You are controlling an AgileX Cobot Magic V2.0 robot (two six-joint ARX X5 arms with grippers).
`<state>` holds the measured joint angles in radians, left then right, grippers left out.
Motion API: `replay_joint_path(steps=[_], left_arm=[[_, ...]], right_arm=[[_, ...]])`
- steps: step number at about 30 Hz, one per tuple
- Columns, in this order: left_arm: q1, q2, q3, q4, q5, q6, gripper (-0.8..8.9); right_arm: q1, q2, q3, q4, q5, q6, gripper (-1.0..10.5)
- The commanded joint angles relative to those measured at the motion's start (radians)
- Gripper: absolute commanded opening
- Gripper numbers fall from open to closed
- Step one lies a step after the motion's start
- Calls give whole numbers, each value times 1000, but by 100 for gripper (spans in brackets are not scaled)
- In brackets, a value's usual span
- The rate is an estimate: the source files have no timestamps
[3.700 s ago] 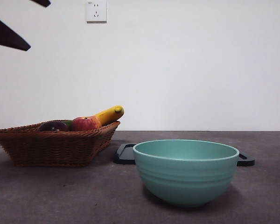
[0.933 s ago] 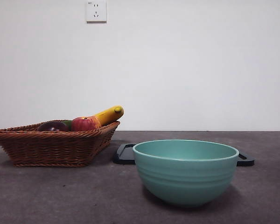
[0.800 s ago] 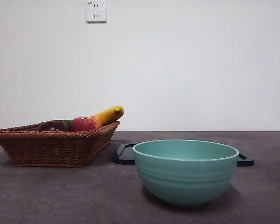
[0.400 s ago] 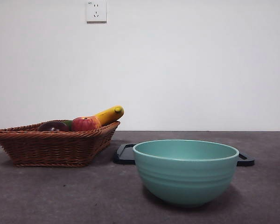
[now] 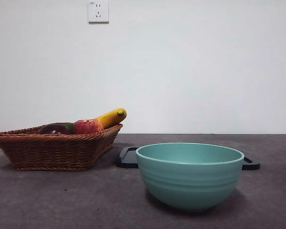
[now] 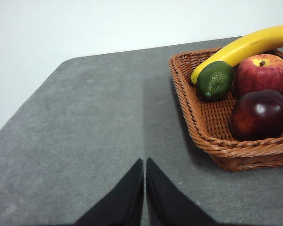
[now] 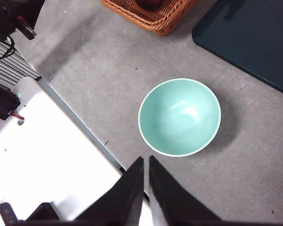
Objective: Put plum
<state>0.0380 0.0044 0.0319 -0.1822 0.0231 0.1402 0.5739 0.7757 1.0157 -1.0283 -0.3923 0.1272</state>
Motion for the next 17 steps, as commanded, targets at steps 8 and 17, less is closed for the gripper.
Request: replay_joint_path(steps=[8,17], left_arm=[[2,-2,-21,-6,-3,-6,7],[2,-2,-21,-6,-3,-6,7]], right_arm=[[5,6,15,10,0,-12,10],[5,6,15,12,9,-26,10]])
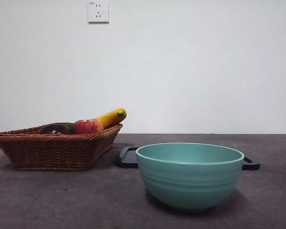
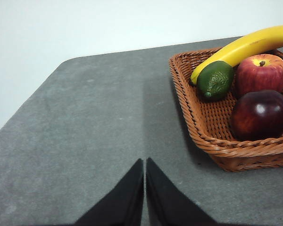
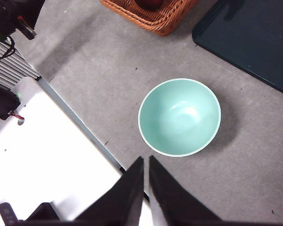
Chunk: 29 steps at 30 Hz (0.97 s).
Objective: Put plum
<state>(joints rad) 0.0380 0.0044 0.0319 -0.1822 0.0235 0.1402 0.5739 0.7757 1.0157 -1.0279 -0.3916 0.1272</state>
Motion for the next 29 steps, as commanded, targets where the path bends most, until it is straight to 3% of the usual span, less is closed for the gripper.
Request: replay_joint_path(steps=[1,4,7,13,18,23,29], left_arm=[[2,-2,-21,-6,-3,-6,7],[2,-2,-21,-6,-3,-6,7],[2,-2,-21,-6,-3,-6,7],[2,-2,-21,-6,-3,-7,7],[2,-2,-21,-6,-3,-6,7],[2,-2,-21,-6,-3,-6,7],[2,-2,-21,-6,-3,-6,7]], right_arm=[[5,5,15,13,16,-43,10],[-19,-14,10,73,65,-97,10],[-99,-29,-40,240,73,-159,10],[-368,-171,-301,637,-23,-163,10],[-571,-390,-600,905,-19,-182,10],[-668,-508,-731,980,-2,-178,10],[-716,-608,-834,988,108,-157,10]])
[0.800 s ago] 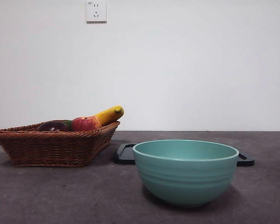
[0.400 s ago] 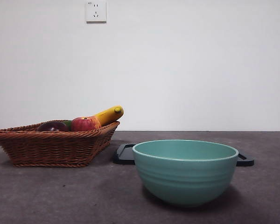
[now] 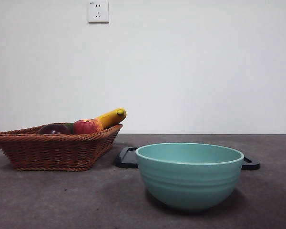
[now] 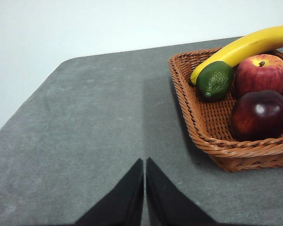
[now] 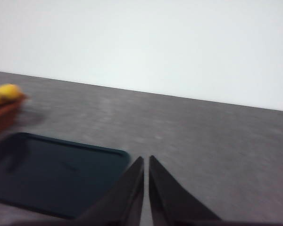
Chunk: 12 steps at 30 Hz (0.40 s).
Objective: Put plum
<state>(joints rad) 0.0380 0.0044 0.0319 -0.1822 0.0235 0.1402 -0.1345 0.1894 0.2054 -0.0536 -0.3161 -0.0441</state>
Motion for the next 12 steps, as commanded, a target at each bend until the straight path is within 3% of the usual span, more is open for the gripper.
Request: replay_joint_path(steps=[1,12], left_arm=[[2,-2,-21,-6,-3,-6,7],[2,-2,-21,-6,-3,-6,7]], right_arm=[[-10,-40,-43,16,51,16,10],[-12,-165,-191,31,89,39,10]])
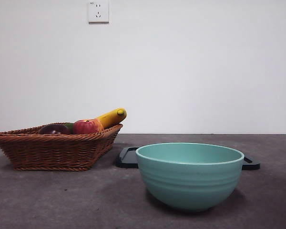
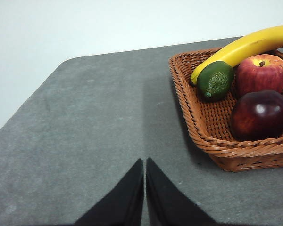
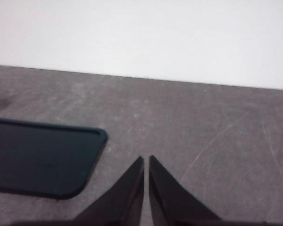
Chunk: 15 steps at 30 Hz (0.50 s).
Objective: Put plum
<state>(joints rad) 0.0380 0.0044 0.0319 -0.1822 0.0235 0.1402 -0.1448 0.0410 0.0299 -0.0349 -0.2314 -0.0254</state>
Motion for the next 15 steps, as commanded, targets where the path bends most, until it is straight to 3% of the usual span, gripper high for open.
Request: replay_joint_path(steps=[1,15], left_arm=[[2,-1,-21,-6,-3,-6,7],[2,-1,-21,-6,-3,-6,7]], right_arm=[[-2,-27,-19,-3,5,23,10],[-2,-38,-19,-125,24,18,10]])
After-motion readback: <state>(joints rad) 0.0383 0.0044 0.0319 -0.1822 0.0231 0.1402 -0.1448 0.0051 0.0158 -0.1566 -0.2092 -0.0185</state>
